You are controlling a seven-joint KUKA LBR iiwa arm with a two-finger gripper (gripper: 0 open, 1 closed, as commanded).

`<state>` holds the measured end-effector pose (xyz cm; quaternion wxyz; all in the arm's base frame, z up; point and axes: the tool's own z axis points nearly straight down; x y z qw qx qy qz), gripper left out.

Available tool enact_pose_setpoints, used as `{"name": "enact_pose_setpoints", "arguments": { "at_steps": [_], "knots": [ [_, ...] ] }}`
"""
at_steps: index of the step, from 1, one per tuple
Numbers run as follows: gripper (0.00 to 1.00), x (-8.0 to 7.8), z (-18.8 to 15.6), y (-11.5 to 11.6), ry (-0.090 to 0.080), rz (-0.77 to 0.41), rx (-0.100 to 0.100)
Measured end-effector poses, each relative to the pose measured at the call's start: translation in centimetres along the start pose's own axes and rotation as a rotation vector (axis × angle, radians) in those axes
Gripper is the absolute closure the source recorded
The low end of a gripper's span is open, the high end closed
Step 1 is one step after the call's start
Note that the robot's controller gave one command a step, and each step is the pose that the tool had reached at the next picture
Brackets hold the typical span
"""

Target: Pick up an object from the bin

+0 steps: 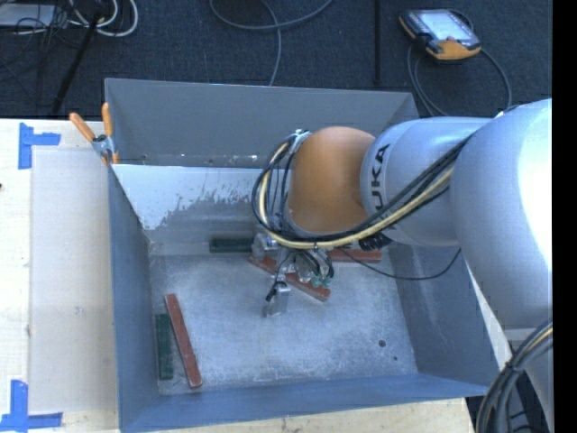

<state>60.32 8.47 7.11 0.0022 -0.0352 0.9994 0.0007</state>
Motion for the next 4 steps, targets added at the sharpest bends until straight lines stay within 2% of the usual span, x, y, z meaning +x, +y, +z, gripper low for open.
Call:
{"name": "enact_pose_setpoints", "arguments": {
  "at_steps": [1, 2, 3, 4],
  "knots": [
    [0.00, 0.1, -0.6, -2.4, 0.003, 0.058, -0.001],
    [1.00, -1.1, 0.1, -5.5, 0.003, 0.227, 0.001],
    [1.00, -1.1, 0.1, -5.5, 0.003, 0.227, 0.001],
    [1.00, 2.4, -20.8, -6.3, -0.003, 0.281, 0.001]
  ]
}}
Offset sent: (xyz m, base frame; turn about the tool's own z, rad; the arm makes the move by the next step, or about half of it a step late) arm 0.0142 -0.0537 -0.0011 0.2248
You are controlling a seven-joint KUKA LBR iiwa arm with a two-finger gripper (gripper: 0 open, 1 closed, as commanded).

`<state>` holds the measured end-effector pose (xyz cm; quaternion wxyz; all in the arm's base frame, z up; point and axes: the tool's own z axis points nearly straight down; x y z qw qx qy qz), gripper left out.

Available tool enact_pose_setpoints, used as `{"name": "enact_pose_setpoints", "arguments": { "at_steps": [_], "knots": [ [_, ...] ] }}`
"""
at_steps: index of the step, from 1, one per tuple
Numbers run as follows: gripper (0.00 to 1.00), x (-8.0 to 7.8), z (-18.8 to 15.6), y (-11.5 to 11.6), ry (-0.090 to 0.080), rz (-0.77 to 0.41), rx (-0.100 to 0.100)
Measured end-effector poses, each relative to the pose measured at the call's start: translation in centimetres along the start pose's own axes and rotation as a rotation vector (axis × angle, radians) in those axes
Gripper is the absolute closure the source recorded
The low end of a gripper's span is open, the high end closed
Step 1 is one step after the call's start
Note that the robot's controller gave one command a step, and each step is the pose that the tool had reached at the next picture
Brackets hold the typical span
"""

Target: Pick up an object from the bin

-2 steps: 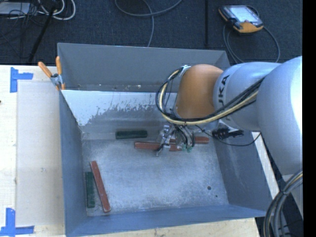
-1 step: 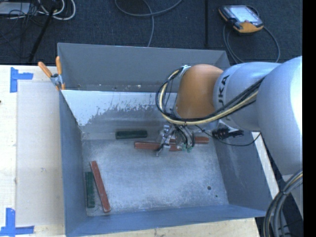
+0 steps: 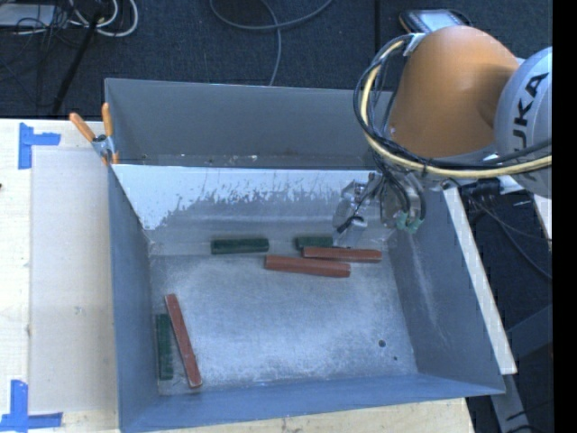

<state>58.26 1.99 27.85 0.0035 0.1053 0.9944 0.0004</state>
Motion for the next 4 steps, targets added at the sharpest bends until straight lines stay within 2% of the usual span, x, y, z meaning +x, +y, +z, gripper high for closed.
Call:
{"name": "enact_pose_setpoints", "arguments": {
  "at_steps": [1, 2, 3, 4],
  "knots": [
    [1.00, 0.0, 0.4, 0.0, 0.005, 0.001, 0.001],
    [0.00, 1.3, 11.1, -6.7, 0.013, 0.067, 0.003],
    [0.00, 1.2, 11.0, -6.7, 0.008, 0.067, 0.002],
    [0.00, 0.3, 15.3, -6.2, -0.001, 0.105, 0.000]
  ]
}}
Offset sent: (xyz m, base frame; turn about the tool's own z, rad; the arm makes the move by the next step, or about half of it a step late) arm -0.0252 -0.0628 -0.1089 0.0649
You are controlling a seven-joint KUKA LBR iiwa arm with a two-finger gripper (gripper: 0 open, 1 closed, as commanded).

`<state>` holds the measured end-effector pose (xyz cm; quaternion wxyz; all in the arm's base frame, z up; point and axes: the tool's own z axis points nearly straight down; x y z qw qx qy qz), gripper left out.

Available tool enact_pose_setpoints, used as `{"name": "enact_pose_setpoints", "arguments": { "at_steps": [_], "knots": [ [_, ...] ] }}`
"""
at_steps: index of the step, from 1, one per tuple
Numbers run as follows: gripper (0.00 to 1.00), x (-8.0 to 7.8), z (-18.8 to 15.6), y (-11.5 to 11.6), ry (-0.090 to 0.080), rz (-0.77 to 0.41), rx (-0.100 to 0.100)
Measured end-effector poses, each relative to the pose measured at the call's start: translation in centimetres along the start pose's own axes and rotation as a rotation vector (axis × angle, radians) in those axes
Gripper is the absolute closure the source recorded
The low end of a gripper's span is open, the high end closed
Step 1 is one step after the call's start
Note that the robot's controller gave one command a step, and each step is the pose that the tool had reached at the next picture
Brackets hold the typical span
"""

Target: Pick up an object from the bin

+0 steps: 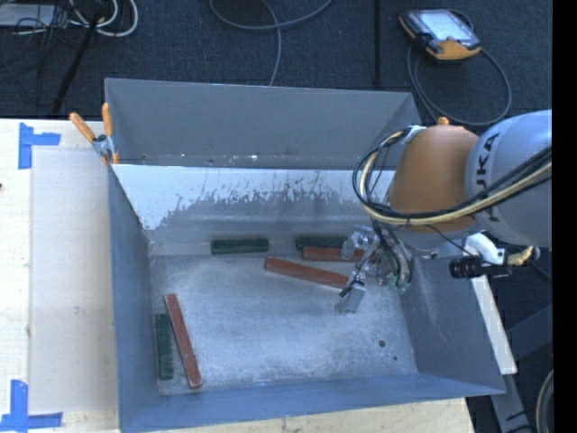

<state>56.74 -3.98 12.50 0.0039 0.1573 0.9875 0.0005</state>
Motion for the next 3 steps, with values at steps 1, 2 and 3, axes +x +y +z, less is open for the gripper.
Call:
{"name": "enact_pose_setpoints", "arguments": {
  "at_steps": [1, 2, 3],
  "knots": [
    [0.00, -3.3, 5.1, -1.9, 0.005, -0.048, 0.001],
    [1.00, -0.1, 5.0, 3.3, 0.007, 0.164, 0.002],
    [1.00, -0.1, 5.0, 3.3, 0.007, 0.164, 0.002]
  ]
}}
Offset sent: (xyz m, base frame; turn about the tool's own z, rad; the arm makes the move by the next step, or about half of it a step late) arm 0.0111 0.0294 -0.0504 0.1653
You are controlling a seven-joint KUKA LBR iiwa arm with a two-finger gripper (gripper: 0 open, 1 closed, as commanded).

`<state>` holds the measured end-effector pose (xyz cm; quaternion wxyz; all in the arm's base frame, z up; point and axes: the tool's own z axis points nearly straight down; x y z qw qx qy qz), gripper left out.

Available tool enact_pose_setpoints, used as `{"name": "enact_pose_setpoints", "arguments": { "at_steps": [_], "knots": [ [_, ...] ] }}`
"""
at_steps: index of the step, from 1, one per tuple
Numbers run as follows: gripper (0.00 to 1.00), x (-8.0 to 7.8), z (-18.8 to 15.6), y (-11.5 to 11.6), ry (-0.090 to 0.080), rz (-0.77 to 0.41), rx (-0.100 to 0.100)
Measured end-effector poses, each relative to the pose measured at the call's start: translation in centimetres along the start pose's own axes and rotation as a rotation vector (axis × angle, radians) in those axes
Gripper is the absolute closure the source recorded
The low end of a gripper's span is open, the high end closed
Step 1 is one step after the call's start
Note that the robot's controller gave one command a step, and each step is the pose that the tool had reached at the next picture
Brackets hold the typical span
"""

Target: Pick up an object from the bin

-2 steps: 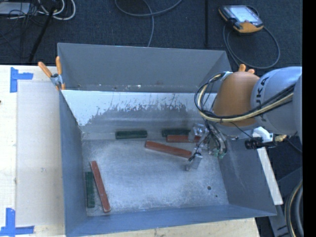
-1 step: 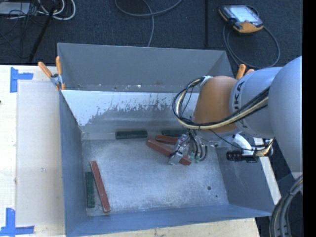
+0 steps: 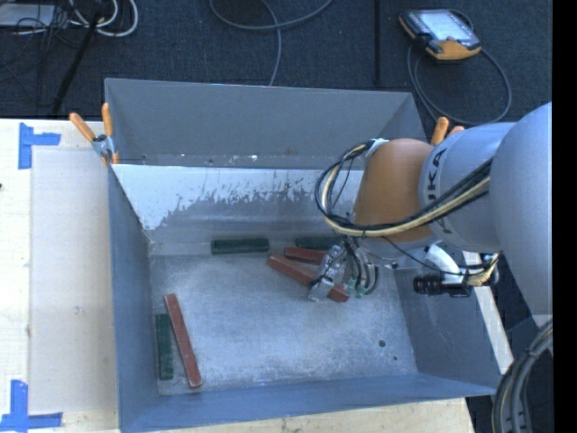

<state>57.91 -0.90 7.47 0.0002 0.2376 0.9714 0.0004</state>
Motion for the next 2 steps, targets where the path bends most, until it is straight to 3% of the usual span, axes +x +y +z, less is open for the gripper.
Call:
{"name": "enact_pose_setpoints", "arguments": {
  "at_steps": [1, 2],
  "knots": [
    [1.00, 0.4, -5.1, 1.9, 0.006, -0.016, 0.004],
    [1.00, 0.4, -7.7, -2.7, 0.001, -0.033, 0.000]
  ]
}}
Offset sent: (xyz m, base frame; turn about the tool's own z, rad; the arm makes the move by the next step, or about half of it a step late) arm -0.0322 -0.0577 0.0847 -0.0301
